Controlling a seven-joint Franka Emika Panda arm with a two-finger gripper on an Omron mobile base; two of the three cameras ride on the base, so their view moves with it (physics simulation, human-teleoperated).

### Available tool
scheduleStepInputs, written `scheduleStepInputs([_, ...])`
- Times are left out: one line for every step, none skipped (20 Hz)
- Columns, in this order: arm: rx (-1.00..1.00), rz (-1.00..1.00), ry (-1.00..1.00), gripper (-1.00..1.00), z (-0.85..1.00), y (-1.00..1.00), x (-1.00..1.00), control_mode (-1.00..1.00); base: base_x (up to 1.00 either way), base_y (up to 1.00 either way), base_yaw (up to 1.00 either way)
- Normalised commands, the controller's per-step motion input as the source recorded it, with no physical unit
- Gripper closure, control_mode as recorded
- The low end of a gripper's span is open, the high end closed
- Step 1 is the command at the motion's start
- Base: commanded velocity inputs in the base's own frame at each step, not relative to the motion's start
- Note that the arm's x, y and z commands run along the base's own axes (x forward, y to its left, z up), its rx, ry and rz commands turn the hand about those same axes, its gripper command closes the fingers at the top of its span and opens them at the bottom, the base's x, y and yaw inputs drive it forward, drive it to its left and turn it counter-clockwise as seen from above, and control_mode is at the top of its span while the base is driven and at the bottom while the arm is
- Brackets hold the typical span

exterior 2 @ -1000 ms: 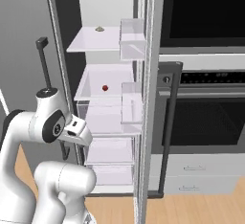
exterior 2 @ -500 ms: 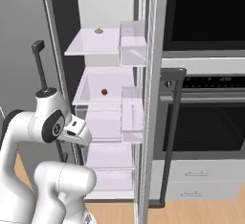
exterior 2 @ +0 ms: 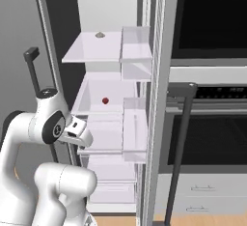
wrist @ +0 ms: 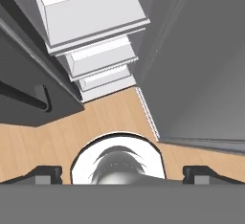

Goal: Take the strawberry from the fridge and place it on top of the pancake, located on the dining counter.

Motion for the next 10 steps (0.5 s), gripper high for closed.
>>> scheduleStepInputs([0.00,0.00,0.00,-1.00,0.00,0.00,0.00,1.00,0.37,-0.09,0.04])
scheduleStepInputs([0.00,0.00,0.00,-1.00,0.00,0.00,0.00,1.00,0.39,-0.12,0.04])
scheduleStepInputs([0.00,0.00,0.00,-1.00,0.00,0.00,0.00,1.00,0.41,-0.17,0.04])
scheduleStepInputs([0.00,0.00,0.00,-1.00,0.00,0.00,0.00,1.00,0.43,-0.18,0.04])
scheduleStepInputs([0.00,0.00,0.00,-1.00,0.00,0.00,0.00,1.00,0.41,-0.20,0.04])
scheduleStepInputs([0.00,0.00,0.00,-1.00,0.00,0.00,0.00,1.00,0.38,-0.23,0.05])
scheduleStepInputs([0.00,0.00,0.00,-1.00,0.00,0.00,0.00,1.00,0.39,-0.21,0.05])
scheduleStepInputs([0.00,0.00,0.00,-1.00,0.00,0.00,0.00,1.00,0.36,-0.21,0.05])
scheduleStepInputs([0.00,0.00,0.00,-1.00,0.00,0.00,0.00,1.00,0.36,-0.21,0.05])
scheduleStepInputs([0.00,0.00,0.00,-1.00,0.00,0.00,0.00,1.00,0.32,-0.21,0.05])
